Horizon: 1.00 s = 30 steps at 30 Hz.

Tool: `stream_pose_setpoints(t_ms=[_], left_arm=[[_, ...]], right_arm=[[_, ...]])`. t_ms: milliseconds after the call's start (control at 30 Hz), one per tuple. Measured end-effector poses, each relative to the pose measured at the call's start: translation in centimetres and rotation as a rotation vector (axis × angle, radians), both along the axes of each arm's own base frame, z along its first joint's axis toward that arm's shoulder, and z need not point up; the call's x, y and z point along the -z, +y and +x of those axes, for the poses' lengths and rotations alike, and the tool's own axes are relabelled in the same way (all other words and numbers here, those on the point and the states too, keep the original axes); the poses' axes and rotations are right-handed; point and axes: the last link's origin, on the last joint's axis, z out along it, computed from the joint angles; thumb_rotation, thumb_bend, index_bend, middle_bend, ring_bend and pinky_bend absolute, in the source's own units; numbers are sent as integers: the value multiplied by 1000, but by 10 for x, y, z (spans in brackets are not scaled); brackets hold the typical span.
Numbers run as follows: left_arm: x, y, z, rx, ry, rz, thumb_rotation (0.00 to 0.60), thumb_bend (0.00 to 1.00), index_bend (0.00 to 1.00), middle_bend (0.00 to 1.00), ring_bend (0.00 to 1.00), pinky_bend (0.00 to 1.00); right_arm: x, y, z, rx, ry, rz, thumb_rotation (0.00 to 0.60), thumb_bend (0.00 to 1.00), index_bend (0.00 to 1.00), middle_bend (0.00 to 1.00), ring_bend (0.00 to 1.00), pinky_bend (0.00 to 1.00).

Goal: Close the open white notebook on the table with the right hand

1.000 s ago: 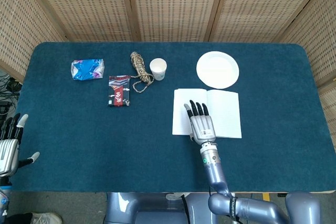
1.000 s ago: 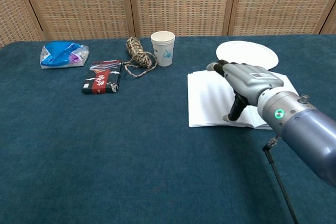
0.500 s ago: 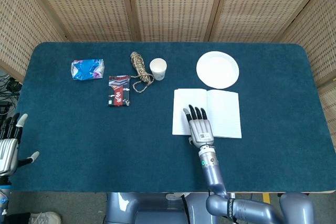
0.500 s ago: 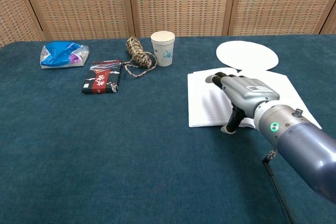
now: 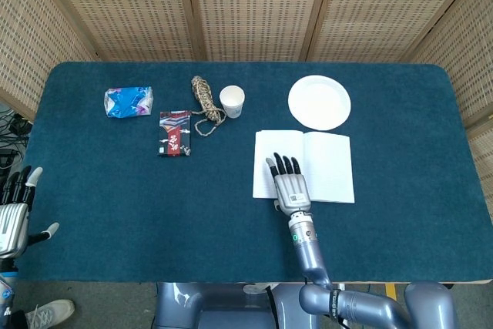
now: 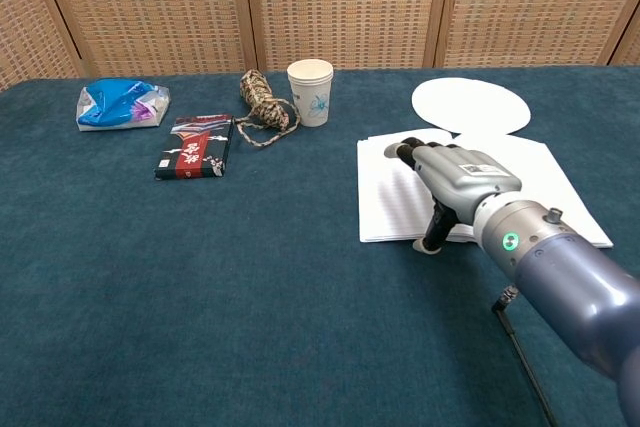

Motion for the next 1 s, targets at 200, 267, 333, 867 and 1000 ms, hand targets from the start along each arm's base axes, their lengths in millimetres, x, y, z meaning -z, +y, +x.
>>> stream_pose_setpoints(t_ms=[200,267,333,867,1000], left_arm=[[-1,1,-1,-6,-1,2,600,56,0,0,0,0],[-1,1,-1,-6,1,0,600,56,0,0,0,0],[0,1,-1,-8,0,-1,600,56,0,0,0,0],[2,0,0,-3,-6,-13,600,55,0,0,0,0],[2,0,1,-1,-7,-16,600,55,0,0,0,0]], right_arm=[[4,-2,-2,4,6,2,600,350,0,0,0,0],[5,-3,-3,5,8,2,600,350,0,0,0,0],[6,-3,-3,5,6,3,600,351,0,0,0,0],[7,-7,-4,-26,-12,-54,600,612,33,0,0,0],[6,-7,-7,-19,-24,-66,600,671,34,0,0,0]])
